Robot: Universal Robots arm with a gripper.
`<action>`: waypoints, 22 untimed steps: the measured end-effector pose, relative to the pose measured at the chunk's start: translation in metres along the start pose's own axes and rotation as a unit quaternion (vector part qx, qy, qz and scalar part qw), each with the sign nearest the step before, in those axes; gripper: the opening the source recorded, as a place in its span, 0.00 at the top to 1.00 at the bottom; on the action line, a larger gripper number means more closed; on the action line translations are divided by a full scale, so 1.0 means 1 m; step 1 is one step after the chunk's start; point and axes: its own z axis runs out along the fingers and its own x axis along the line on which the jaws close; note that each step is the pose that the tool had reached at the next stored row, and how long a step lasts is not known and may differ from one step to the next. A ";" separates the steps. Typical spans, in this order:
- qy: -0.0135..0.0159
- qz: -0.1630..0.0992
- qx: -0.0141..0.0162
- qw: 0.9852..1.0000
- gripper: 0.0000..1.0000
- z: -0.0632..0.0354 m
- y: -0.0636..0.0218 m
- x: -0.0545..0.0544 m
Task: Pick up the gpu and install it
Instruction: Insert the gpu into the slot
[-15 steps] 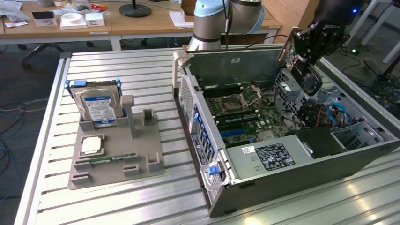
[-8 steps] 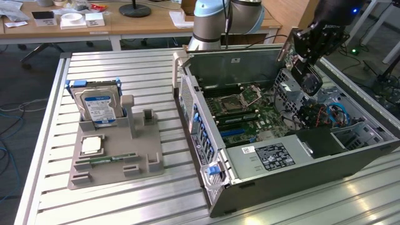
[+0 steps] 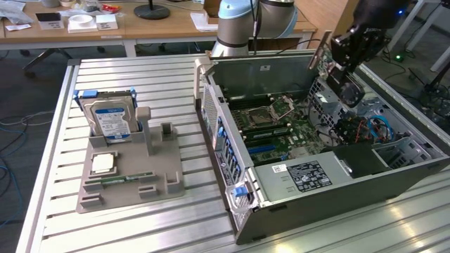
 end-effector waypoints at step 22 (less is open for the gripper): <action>0.004 -0.197 0.000 0.980 0.74 0.0005 0.0000 0.000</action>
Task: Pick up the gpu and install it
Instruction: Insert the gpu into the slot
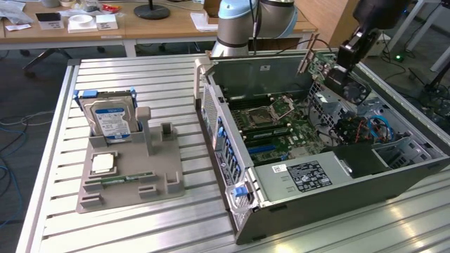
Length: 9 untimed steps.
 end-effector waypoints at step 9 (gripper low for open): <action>0.003 -0.079 0.002 0.997 0.74 0.0000 0.0000 0.000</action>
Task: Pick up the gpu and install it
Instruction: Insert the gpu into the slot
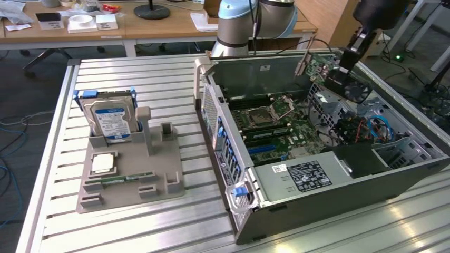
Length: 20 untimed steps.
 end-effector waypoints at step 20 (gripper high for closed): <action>0.004 -0.171 0.002 0.985 0.74 0.0003 0.0000 0.000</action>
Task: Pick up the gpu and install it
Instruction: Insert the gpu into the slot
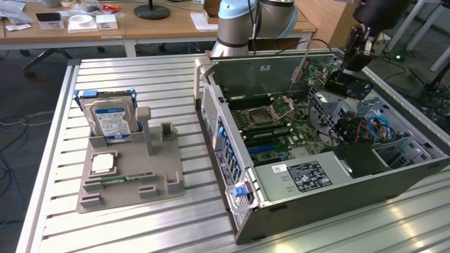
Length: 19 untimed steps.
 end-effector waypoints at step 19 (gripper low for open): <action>-0.001 -0.169 -0.001 0.986 0.74 0.0013 0.0000 0.000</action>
